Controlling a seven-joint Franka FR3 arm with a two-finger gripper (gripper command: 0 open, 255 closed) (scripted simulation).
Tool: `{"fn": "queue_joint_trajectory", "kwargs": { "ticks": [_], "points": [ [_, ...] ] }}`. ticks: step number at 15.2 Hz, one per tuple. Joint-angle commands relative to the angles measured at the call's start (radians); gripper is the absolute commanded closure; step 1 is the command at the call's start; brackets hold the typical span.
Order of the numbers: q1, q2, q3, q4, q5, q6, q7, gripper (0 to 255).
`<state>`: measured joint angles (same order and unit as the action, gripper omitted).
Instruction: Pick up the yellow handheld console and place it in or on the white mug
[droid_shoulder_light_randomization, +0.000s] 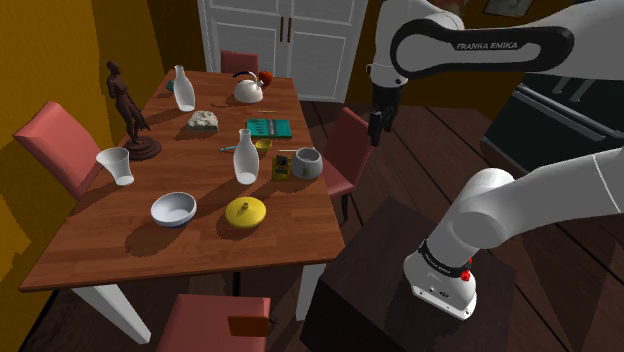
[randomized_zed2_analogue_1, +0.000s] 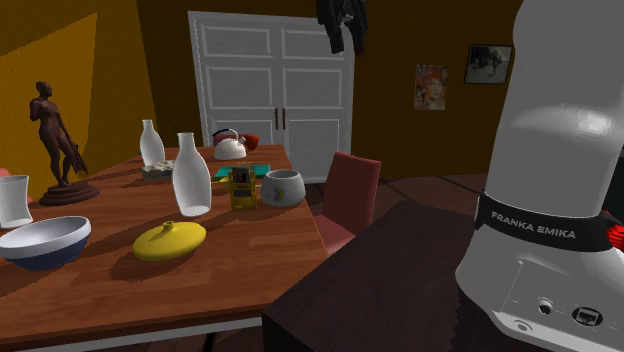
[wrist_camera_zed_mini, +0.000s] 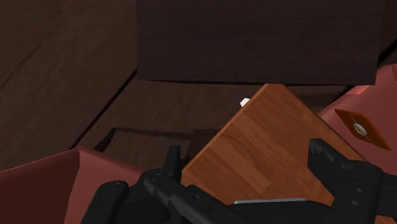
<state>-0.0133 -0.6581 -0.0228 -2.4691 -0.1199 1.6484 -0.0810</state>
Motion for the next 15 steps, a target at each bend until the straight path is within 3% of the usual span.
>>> {"fn": "queue_joint_trajectory", "kwargs": {
  "ticks": [1, 8, 15],
  "points": [
    [0.005, 0.056, -0.018, -0.003, -0.009, 0.072, -0.036, 0],
    [0.02, 0.299, -0.075, 0.049, -0.024, 0.303, -0.164, 0],
    [0.036, 0.564, -0.107, 0.17, 0.006, 0.483, -0.301, 0]
  ]
}}
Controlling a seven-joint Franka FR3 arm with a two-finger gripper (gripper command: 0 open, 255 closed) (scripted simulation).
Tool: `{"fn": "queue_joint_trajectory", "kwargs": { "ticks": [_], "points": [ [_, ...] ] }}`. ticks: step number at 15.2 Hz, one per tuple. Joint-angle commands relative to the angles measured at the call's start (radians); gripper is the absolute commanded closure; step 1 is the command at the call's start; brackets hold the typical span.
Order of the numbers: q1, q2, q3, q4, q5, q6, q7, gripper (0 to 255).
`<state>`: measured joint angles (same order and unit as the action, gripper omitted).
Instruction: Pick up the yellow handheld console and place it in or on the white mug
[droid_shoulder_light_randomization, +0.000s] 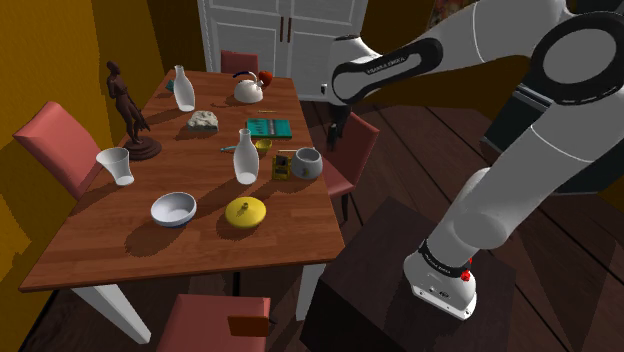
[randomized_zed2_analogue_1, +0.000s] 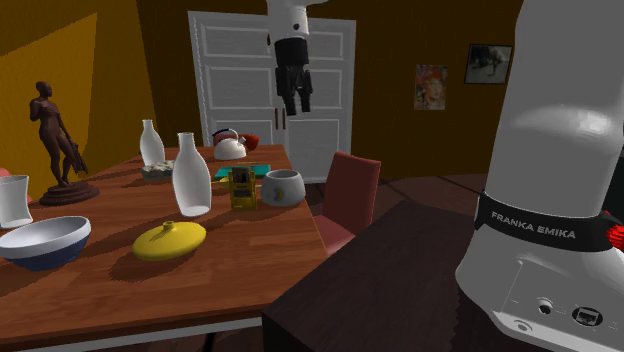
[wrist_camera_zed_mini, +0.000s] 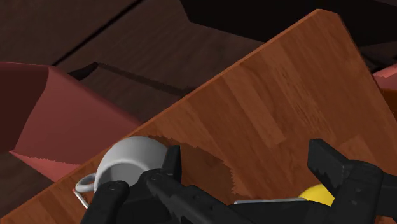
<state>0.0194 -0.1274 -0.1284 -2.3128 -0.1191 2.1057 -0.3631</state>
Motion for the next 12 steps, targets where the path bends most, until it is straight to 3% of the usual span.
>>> {"fn": "queue_joint_trajectory", "kwargs": {
  "ticks": [1, 12],
  "points": [
    [0.004, 0.071, -0.003, 0.035, 0.013, 0.046, -0.039, 0],
    [-0.008, 0.483, 0.029, 0.359, 0.106, 0.182, -0.249, 0]
  ]
}}
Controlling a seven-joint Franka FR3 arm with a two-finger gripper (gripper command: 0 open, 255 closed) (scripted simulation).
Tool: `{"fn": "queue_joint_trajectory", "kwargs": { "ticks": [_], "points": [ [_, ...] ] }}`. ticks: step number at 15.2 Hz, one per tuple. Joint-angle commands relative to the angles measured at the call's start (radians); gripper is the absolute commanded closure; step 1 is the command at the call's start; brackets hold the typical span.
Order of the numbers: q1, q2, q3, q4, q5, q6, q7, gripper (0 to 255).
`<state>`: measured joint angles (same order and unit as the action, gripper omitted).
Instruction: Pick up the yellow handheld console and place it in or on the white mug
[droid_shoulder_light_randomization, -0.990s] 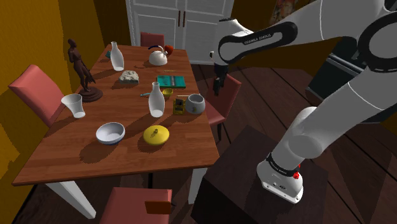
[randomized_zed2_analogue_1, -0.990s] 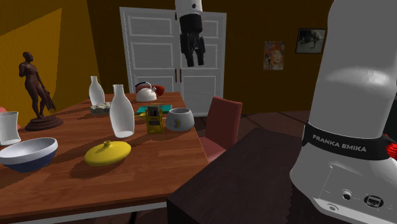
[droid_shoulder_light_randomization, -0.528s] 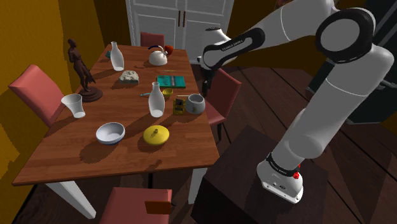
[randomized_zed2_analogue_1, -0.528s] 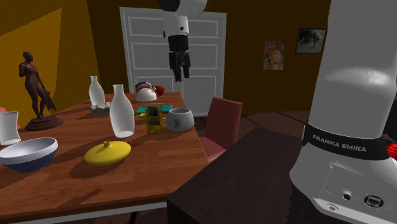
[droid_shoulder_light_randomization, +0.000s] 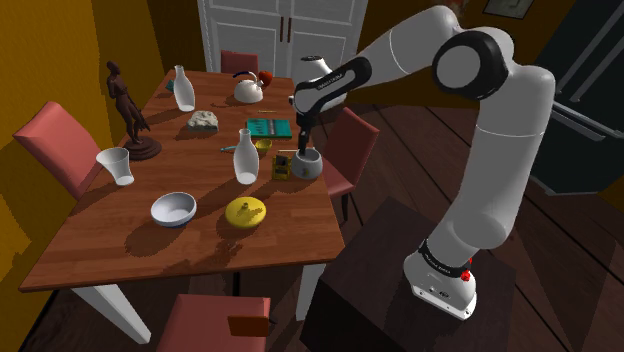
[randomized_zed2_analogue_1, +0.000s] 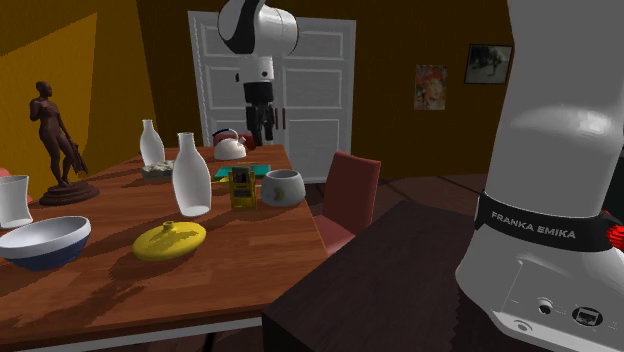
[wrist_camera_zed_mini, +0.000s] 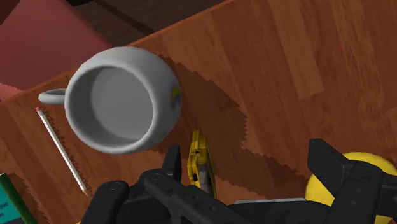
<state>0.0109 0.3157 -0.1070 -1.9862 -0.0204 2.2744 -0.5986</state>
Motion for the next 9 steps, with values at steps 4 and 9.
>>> {"fn": "queue_joint_trajectory", "kwargs": {
  "ticks": [4, 9],
  "points": [
    [-0.01, 0.189, 0.034, 0.187, 0.027, 0.022, -0.074, 0],
    [-0.019, 0.381, 0.069, 0.417, 0.038, 0.003, -0.138, 0]
  ]
}}
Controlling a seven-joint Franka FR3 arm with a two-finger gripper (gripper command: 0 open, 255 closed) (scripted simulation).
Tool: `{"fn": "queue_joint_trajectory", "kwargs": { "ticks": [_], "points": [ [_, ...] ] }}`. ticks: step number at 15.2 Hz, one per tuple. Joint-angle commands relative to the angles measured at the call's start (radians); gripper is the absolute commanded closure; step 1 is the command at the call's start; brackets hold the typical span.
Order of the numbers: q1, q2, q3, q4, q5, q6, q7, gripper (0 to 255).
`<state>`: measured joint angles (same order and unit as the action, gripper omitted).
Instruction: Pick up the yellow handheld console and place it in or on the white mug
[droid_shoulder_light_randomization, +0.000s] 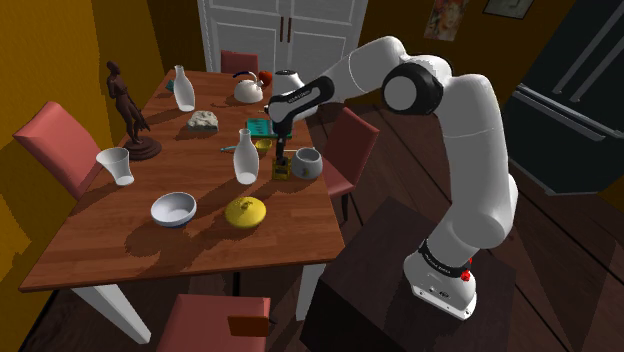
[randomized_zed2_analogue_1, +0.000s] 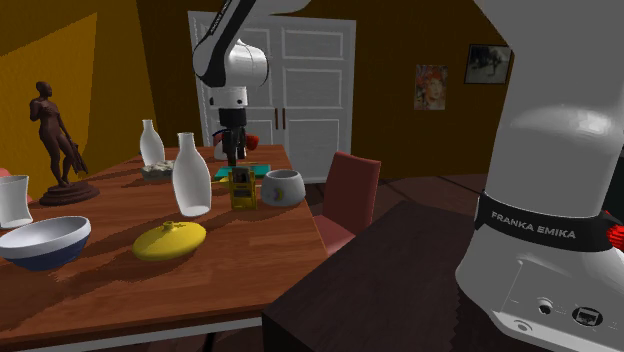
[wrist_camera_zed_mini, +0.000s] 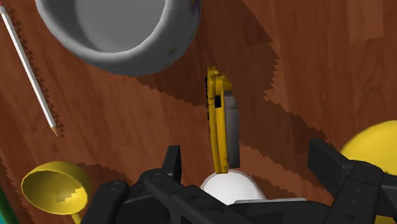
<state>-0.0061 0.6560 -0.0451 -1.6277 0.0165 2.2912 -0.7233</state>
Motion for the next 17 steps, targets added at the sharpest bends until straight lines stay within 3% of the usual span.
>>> {"fn": "queue_joint_trajectory", "kwargs": {
  "ticks": [1, 9, 17],
  "points": [
    [-0.002, 0.081, 0.014, 0.111, 0.002, -0.022, -0.025, 0],
    [-0.004, 0.164, 0.018, 0.146, 0.004, 0.028, -0.031, 0],
    [-0.004, 0.17, 0.018, 0.148, 0.004, 0.032, -0.031, 0]
  ]
}}
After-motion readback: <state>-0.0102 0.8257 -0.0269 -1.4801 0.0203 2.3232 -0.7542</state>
